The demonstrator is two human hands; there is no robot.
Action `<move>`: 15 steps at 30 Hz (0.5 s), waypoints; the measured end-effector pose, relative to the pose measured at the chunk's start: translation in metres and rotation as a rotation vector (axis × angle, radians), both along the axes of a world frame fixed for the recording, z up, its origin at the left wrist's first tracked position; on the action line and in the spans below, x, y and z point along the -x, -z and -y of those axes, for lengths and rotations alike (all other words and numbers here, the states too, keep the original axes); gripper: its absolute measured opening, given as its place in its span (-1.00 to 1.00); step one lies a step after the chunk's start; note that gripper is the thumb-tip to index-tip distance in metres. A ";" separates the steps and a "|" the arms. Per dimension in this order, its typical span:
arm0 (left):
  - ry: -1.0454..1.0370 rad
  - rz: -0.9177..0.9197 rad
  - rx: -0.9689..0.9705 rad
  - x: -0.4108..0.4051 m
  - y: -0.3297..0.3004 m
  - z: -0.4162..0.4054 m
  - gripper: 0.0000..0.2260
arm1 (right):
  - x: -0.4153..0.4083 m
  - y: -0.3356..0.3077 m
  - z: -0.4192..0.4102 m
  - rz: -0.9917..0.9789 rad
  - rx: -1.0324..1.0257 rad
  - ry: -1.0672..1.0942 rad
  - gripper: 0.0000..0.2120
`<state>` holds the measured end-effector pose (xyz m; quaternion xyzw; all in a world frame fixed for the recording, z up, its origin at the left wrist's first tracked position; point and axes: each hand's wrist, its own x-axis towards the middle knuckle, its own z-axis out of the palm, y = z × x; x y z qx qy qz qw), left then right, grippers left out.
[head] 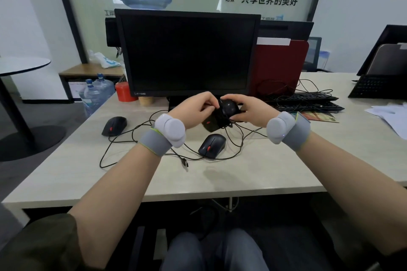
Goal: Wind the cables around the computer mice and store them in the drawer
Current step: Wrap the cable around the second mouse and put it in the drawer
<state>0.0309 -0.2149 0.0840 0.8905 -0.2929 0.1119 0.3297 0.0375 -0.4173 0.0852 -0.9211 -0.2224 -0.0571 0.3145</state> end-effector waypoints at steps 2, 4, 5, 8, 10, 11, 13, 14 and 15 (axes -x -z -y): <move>0.069 0.021 0.061 0.000 -0.005 -0.008 -0.90 | 0.004 -0.002 0.000 -0.118 -0.072 -0.092 -0.49; 0.101 0.020 0.117 0.000 -0.011 -0.017 -0.90 | 0.006 -0.002 -0.002 -0.233 -0.217 -0.176 -0.50; 0.105 0.010 0.145 0.000 -0.015 -0.020 -0.88 | 0.006 -0.001 -0.003 -0.301 -0.317 -0.220 -0.50; 0.141 -0.069 0.301 0.000 -0.024 -0.028 -0.88 | 0.006 0.000 -0.005 -0.520 -0.578 -0.364 -0.53; 0.221 -0.183 0.447 0.002 -0.027 -0.031 -0.90 | 0.006 0.000 -0.009 -0.626 -0.686 -0.447 -0.55; 0.265 -0.245 0.521 0.004 -0.027 -0.031 -0.89 | 0.007 -0.001 -0.011 -0.650 -0.730 -0.468 -0.56; 0.320 -0.395 0.721 0.007 -0.025 -0.029 -0.83 | 0.008 -0.003 -0.018 -0.652 -0.836 -0.494 -0.59; 0.323 -0.480 0.834 0.009 -0.024 -0.028 -0.80 | 0.008 -0.004 -0.021 -0.641 -0.896 -0.501 -0.60; 0.319 -0.552 0.936 0.011 -0.023 -0.026 -0.77 | 0.008 -0.004 -0.025 -0.627 -0.953 -0.493 -0.60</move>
